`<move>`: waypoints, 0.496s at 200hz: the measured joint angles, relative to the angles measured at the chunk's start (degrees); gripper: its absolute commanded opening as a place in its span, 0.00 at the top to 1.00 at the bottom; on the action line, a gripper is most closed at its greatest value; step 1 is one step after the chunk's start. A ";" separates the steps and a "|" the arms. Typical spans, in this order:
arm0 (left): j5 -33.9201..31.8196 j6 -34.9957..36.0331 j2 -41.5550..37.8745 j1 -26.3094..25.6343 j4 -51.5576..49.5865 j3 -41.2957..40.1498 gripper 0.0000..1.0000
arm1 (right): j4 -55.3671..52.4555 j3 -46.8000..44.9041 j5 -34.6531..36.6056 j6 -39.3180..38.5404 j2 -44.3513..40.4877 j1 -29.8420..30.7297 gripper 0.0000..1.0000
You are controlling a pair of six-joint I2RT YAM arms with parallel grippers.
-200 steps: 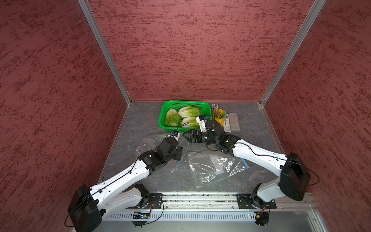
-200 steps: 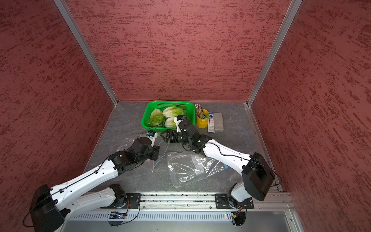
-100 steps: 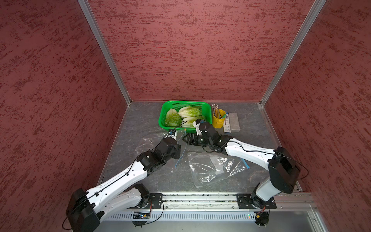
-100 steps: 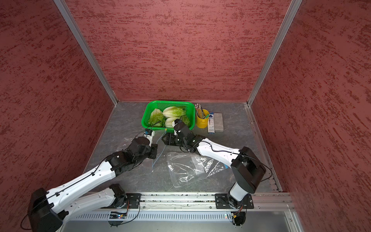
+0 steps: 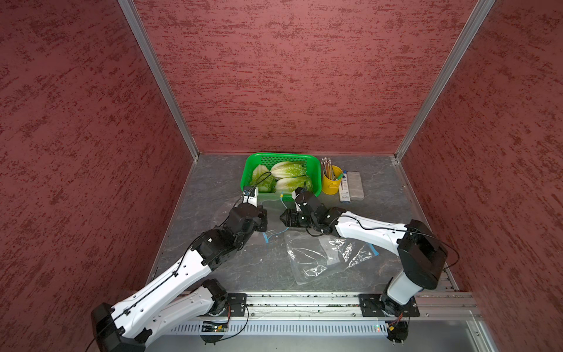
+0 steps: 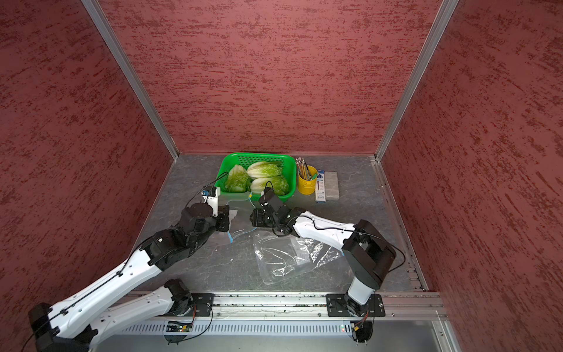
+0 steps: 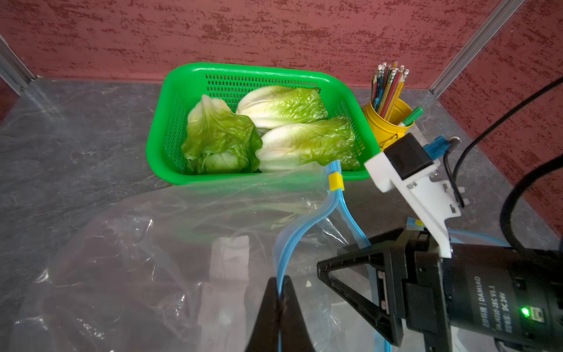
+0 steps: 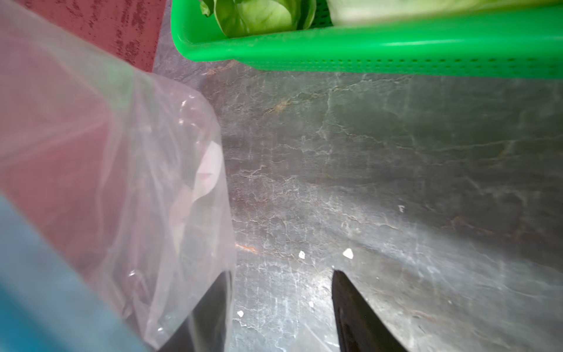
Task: Put the chinese cabbages into a zipper bag and zip it
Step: Open the zipper of the food storage bag at the center of the board.
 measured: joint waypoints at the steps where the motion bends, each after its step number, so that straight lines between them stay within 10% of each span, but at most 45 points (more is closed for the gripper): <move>1: -0.04 0.02 0.02 0.00 -0.02 0.00 1.00 | -0.09 0.07 0.11 -0.04 -0.02 0.07 0.42; 99: -1.46 -0.04 2.27 0.11 -0.68 -1.40 1.00 | -2.99 7.08 2.29 0.48 -1.22 2.99 0.43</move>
